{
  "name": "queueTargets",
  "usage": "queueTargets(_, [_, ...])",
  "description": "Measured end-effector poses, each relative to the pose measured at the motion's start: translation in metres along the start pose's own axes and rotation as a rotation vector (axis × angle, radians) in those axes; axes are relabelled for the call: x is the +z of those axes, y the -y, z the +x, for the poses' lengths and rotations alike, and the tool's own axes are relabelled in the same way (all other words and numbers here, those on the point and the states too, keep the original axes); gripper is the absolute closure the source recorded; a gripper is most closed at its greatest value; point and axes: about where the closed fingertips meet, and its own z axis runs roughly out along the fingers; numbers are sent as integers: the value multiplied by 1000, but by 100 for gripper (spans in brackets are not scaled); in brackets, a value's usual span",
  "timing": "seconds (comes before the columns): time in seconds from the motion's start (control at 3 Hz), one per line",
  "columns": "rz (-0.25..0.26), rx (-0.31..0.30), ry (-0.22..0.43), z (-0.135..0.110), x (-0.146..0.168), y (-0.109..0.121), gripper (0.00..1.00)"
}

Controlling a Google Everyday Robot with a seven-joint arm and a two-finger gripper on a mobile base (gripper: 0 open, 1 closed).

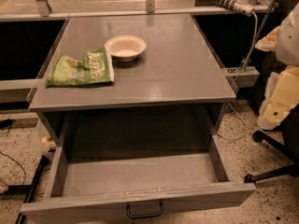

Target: Close top drawer

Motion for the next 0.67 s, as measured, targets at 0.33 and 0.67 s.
queueTargets(0.33, [0,0,0,0,0,0,0])
queueTargets(0.67, [-20,-7,14,2,8,-12,0])
